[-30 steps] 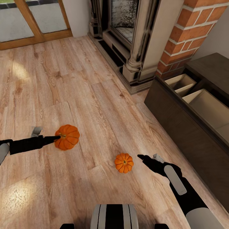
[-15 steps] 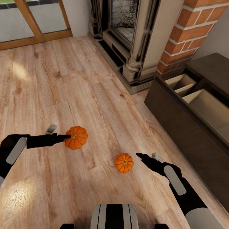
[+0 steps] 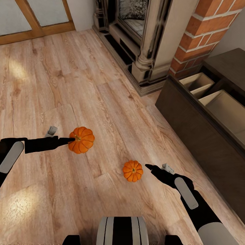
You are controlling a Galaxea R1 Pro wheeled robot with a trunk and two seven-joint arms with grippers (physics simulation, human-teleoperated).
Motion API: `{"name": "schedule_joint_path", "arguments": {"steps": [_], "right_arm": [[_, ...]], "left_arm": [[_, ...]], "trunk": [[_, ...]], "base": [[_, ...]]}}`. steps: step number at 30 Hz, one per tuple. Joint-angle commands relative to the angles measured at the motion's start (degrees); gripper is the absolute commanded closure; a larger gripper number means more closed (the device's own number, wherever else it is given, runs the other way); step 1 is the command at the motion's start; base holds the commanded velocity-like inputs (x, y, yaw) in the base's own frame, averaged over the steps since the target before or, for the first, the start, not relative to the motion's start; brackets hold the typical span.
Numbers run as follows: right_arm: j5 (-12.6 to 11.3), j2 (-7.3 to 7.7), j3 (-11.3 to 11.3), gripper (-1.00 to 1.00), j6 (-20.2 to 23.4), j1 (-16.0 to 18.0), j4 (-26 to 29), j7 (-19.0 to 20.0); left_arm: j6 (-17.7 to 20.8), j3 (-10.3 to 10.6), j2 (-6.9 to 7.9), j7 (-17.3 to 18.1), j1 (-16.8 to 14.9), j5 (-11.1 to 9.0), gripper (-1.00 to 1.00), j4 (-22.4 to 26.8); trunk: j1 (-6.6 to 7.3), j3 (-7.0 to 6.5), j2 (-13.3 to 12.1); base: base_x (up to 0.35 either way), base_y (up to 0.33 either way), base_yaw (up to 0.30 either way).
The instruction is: Place each of the two pumpkins and all three candles from the living room inside a cabinet in the living room (use any cabinet), then make sure every cabinet is closed, and position the cauldron so it is next to a table in the living room.
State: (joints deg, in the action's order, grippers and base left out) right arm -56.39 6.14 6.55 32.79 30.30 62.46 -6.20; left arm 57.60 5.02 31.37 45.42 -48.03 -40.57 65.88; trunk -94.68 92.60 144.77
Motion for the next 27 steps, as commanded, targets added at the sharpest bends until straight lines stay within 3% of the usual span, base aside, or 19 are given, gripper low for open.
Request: {"name": "schedule_joint_path", "arguments": {"steps": [1, 6, 8, 11, 15, 22, 27], "right_arm": [[-0.12, 0.01, 0.12, -1.0, 0.06, 0.02, 0.09, -0.55], [0.67, -0.08, 0.16, -1.0, 0.02, 0.02, 0.09, 1.9], [0.7, 0.1, 0.12, -1.0, 0.01, 0.02, 0.01, 6.89], [0.78, 0.23, 0.06, -1.0, 0.0, 0.02, -1.18, 10.69], [0.83, 0.27, 0.05, -1.0, 0.0, 0.02, -2.41, 11.74], [0.85, 0.28, -0.08, -1.0, 0.0, 0.02, -2.85, 12.01], [0.85, 0.29, -0.1, -1.0, -0.02, 0.02, -2.76, 12.22]], "left_arm": [[0.23, 0.07, 0.06, 0.12, -0.04, -0.34, 1.0, 0.55], [0.24, 0.24, 0.24, 0.15, -0.04, -2.28, 1.0, 2.61], [0.24, 1.18, 0.55, 0.15, -0.04, -3.8, 1.0, 3.06], [0.24, 2.04, 1.36, 0.18, -0.04, -5.74, 1.0, 3.75], [0.24, 2.59, 1.99, 0.18, -0.04, -6.94, 1.0, 4.6], [0.24, 3.48, 2.2, 0.2, -0.04, -7.23, 1.0, 4.78], [0.24, 3.57, 2.31, 0.2, -0.04, -8.47, 1.0, 4.82]], "trunk": [[-0.01, 0.26, 0.03], [-0.14, 1.37, 0.1], [-0.19, 1.81, 0.12], [-0.27, 2.48, 0.16], [-0.37, 3.36, 0.22], [-0.55, 4.91, 0.31], [-0.55, 4.91, 0.31]], "base": [[0.0, 0.0, 0.0], [0.0, 0.0, 0.0], [0.0, 0.0, 0.0], [0.0, 0.0, 0.0], [0.0, 0.0, 0.0], [0.0, 0.0, 0.0], [0.0, 0.0, 0.0]]}}
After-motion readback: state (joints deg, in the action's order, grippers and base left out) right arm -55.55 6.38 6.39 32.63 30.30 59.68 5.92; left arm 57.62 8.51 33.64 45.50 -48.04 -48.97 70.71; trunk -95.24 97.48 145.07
